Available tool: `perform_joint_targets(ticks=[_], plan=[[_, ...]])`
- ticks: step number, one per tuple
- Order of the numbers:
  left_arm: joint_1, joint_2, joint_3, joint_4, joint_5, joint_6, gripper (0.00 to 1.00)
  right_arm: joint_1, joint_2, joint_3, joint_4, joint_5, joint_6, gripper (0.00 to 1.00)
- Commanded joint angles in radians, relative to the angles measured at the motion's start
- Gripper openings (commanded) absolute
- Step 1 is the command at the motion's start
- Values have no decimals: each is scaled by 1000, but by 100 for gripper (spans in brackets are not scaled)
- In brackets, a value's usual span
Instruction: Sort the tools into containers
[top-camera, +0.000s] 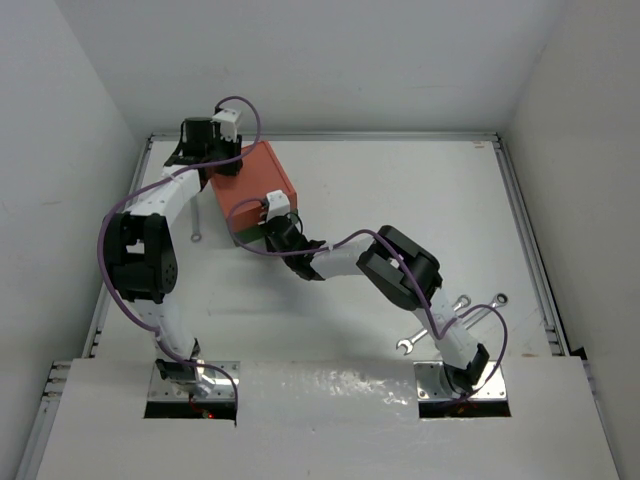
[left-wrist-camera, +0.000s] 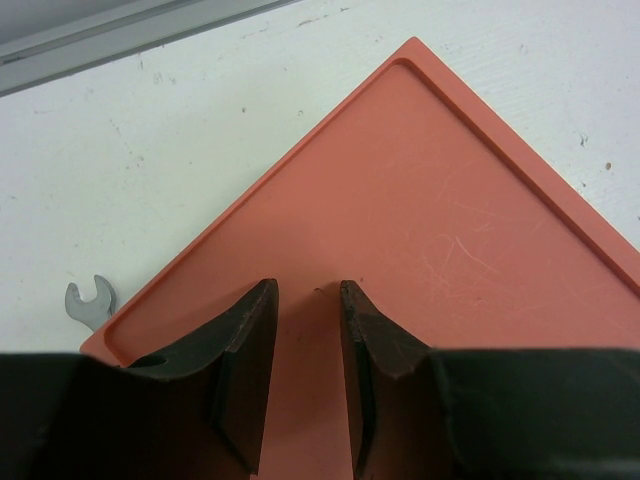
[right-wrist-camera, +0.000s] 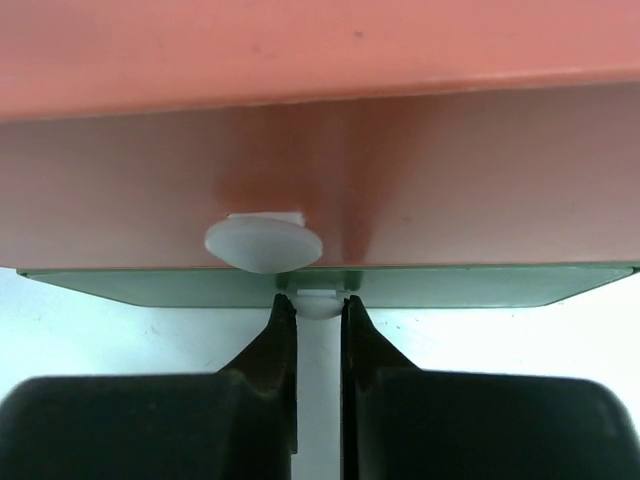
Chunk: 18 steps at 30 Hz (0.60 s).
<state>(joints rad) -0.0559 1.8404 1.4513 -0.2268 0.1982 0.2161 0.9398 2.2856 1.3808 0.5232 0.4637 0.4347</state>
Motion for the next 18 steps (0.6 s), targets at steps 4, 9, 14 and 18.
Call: perform_joint_targets(ticks=[4, 9, 14, 18], plan=[[4, 57, -48, -157, 29, -11, 28, -4, -18, 32, 113, 7, -31, 0], [5, 62, -45, -155, 27, -14, 28, 5, -67, -35, 119, -25, -92, 0], [5, 71, -31, -157, 26, -21, 28, 43, -155, -185, 167, -94, -172, 0], [5, 76, -19, -158, 20, -23, 28, 74, -225, -279, 190, -125, -237, 0]])
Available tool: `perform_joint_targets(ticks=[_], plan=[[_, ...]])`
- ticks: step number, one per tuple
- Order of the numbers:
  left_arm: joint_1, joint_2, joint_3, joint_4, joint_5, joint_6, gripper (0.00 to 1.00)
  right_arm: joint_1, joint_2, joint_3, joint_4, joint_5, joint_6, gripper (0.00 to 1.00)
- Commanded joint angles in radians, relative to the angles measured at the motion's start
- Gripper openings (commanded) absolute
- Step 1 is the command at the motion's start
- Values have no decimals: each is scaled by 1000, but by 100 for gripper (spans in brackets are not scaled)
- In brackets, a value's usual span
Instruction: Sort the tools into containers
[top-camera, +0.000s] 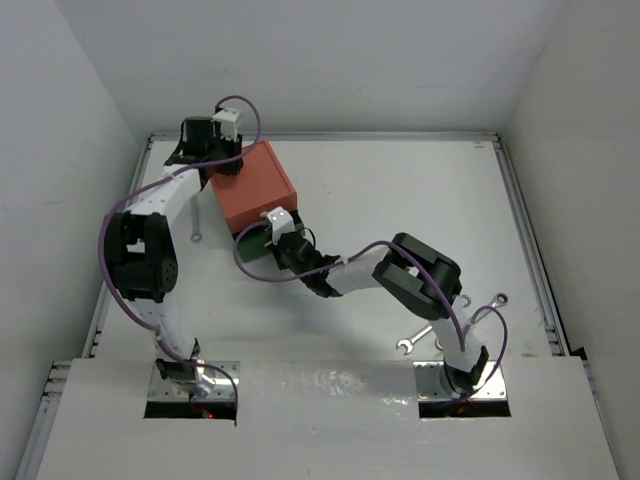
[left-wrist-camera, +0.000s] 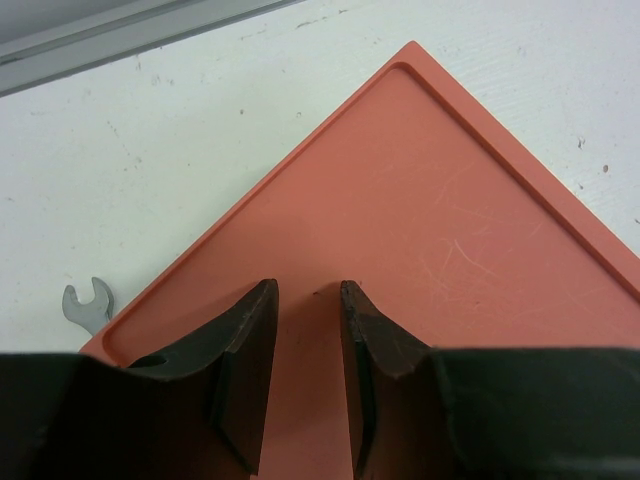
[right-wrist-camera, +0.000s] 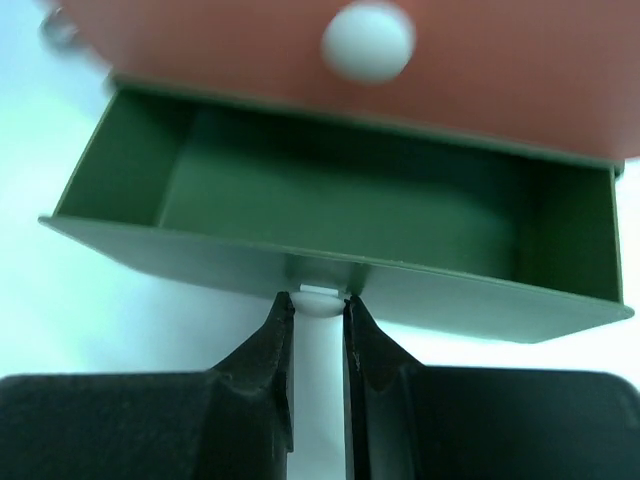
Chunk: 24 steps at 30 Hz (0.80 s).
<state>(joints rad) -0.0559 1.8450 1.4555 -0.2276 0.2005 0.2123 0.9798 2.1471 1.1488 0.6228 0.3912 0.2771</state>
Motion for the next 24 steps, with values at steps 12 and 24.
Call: perform_joint_targets(ticks=[12, 24], plan=[[5, 63, -24, -136, 13, -21, 28, 105, -334, -365, 89, -186, -196, 0], [5, 57, 29, -164, 10, -21, 29, 65, -422, -161, -18, -169, -219, 32]])
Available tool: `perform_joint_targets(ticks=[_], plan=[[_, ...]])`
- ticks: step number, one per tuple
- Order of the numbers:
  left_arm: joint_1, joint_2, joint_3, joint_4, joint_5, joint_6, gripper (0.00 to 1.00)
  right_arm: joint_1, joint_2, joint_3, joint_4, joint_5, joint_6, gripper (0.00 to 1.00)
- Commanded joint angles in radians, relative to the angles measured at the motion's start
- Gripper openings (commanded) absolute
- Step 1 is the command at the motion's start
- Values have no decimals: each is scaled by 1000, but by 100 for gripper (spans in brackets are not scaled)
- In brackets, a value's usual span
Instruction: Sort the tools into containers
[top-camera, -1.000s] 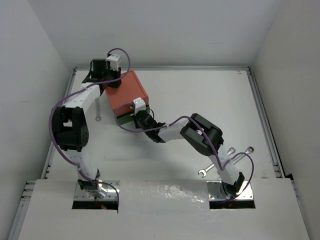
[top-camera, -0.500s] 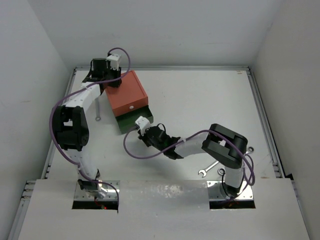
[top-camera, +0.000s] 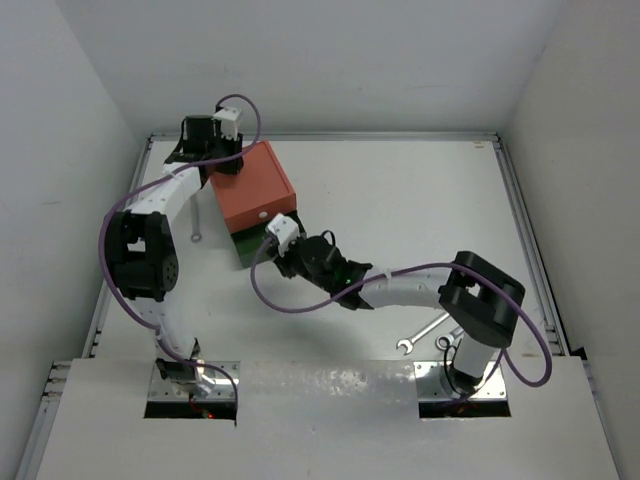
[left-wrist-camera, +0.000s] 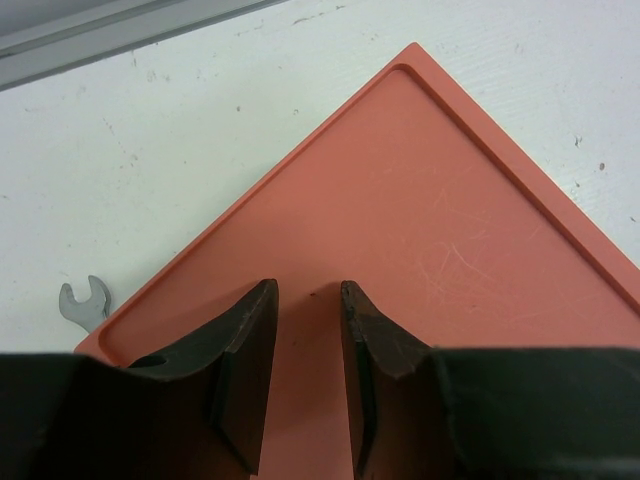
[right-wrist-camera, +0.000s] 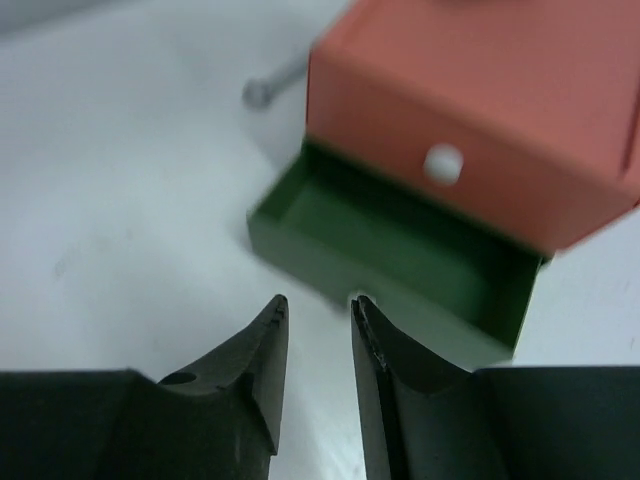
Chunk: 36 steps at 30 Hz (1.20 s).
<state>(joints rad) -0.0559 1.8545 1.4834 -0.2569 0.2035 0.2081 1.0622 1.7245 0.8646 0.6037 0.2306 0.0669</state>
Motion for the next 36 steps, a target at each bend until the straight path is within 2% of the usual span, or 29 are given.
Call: perform_joint_targets(ticks=[1, 3, 6, 10, 17, 19, 20, 21, 22, 27, 30, 36], plan=[[5, 52, 3, -134, 4, -16, 29, -31, 23, 151, -33, -23, -7, 32], [5, 61, 8, -139, 4, -19, 29, -42, 81, 236, -82, -25, 7, 33], [5, 64, 8, -133, 4, -24, 29, -44, 147, 318, -151, 31, 4, 28], [5, 71, 11, -127, -1, -27, 29, -59, 254, 430, -222, 33, 8, 25], [5, 74, 2, -130, -4, -21, 29, -76, 394, 505, -220, 38, 68, 23], [5, 77, 2, -130, -1, -24, 29, -94, 429, 557, -254, 10, 97, 23], [5, 78, 2, -128, 0, -24, 29, -103, 463, 574, -266, -34, 125, 23], [5, 78, 2, -131, 5, -26, 29, -116, 489, 609, -315, -144, 149, 23], [5, 78, 2, -133, 5, -26, 29, -119, 489, 620, -340, -145, 149, 23], [5, 80, -3, -131, 8, -21, 29, -119, 448, 532, -346, -261, 146, 17], [5, 80, -3, -127, 10, -24, 29, -116, 394, 485, -401, -267, 155, 16], [5, 89, 5, -125, 8, -27, 29, -99, 348, 390, -384, -272, 178, 11]])
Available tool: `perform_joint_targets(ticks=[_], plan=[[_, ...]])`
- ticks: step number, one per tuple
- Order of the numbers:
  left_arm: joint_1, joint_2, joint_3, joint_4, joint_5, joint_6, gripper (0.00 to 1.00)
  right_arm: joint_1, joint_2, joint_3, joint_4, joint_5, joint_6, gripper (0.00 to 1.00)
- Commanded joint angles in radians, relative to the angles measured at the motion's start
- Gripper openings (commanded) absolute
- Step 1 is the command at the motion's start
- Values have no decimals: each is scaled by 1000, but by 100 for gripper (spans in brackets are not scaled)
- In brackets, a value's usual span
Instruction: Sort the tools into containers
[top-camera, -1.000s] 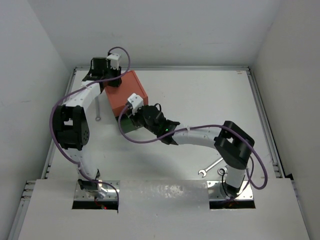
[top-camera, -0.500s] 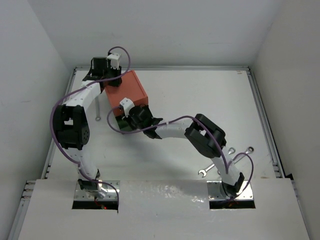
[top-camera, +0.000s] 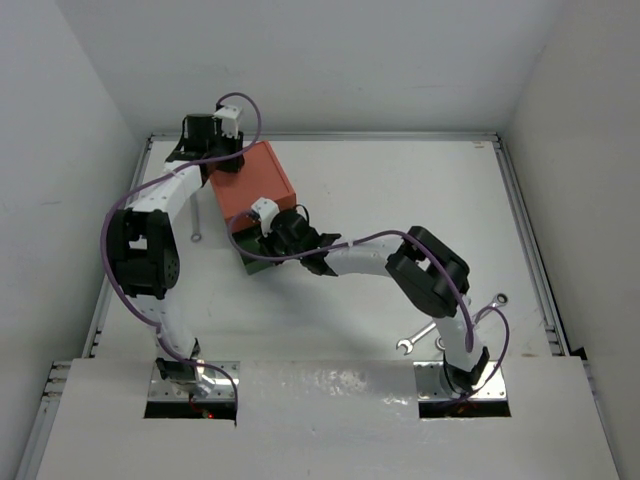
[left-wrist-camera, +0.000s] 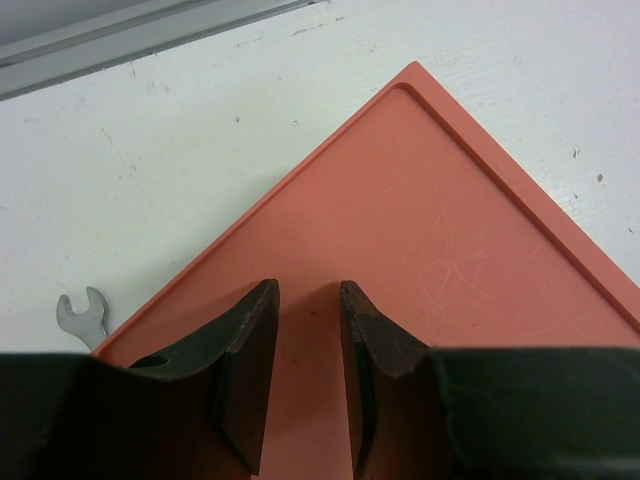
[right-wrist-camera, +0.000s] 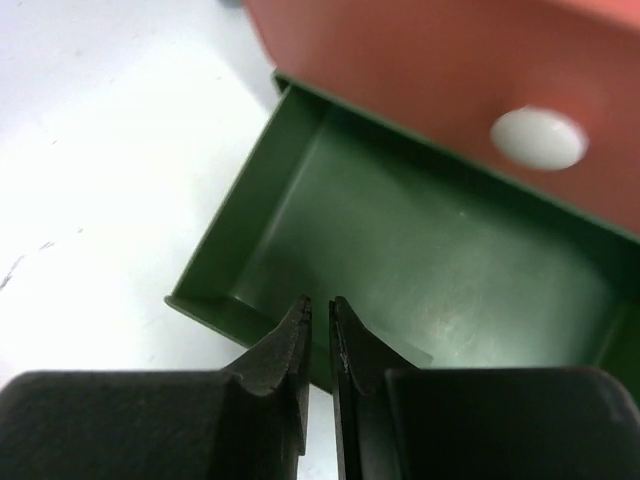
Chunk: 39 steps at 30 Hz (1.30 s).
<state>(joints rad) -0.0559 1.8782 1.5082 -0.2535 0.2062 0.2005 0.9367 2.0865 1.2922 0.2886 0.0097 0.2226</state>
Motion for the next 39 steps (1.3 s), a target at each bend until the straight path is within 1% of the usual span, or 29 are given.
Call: perform_joint_targets(ticks=[1, 4, 7, 9, 12, 14, 16, 17, 19, 20, 22, 23, 25, 26, 28, 29, 30, 31, 32, 33, 34, 35, 36, 38, 39], plan=[[5, 67, -19, -130, 6, -19, 29, 28, -16, -37, -68, -53, 27, 12], [5, 65, -20, -133, 6, -19, 29, 37, -13, -27, -51, -59, 32, 10], [4, 64, -19, -136, 1, -18, 29, 39, -8, 1, -81, -59, 53, 9], [5, 62, -17, -138, -4, -15, 28, 40, -17, -22, -74, -59, 58, 9], [5, 59, -8, -138, -4, -18, 29, 40, -54, -57, -26, -47, 44, 12], [4, 56, 9, -148, 2, -22, 29, 40, -69, -19, -44, -25, 12, 15], [5, 44, 55, -170, 19, -29, 31, 40, -71, 33, -68, -16, -22, 20], [5, 39, 99, -179, 24, -36, 32, 39, -68, 92, -92, -13, -34, 24], [5, 24, 148, -203, 38, -41, 34, 39, -66, 177, -107, -11, -55, 28], [5, 19, 199, -210, 45, -45, 35, 40, -68, 200, -111, -11, -66, 32], [5, 9, 248, -237, 50, -55, 37, 39, -66, 269, -111, -11, -84, 36], [5, 6, 300, -251, 55, -56, 37, 40, -65, 292, -115, -11, -91, 37], [8, -13, 351, -296, 55, -68, 39, 37, -68, 347, -137, -11, -106, 39], [14, -30, 349, -302, 53, -76, 39, 37, -88, 354, -143, -11, -108, 41], [45, -97, 295, -277, 58, -131, 45, 33, -129, 320, -144, 9, -95, 45], [106, -119, 275, -267, 71, -151, 50, 28, -184, 296, -144, 9, -77, 49], [140, -143, 261, -262, 74, -170, 51, 22, -216, 235, -144, 12, -65, 50], [207, -149, 232, -259, 70, -191, 55, 11, -250, 198, -144, 13, -57, 52], [235, -165, 210, -251, 46, -191, 62, 5, -316, 165, -144, 21, -48, 56], [255, -169, 187, -228, 23, -181, 62, -5, -348, 104, -147, 47, -45, 58], [269, -169, 143, -221, -28, -162, 64, -10, -376, 78, -154, 61, -45, 61], [269, -166, 127, -217, -45, -145, 64, -15, -402, 59, -163, 75, -49, 63], [269, -150, 110, -220, -50, -139, 64, -25, -446, 30, -186, 90, -48, 68], [269, -108, 64, -216, -47, -131, 64, -39, -483, 13, -210, 113, -48, 72], [271, -87, 41, -216, -51, -128, 64, -55, -514, 0, -236, 116, -52, 76]])
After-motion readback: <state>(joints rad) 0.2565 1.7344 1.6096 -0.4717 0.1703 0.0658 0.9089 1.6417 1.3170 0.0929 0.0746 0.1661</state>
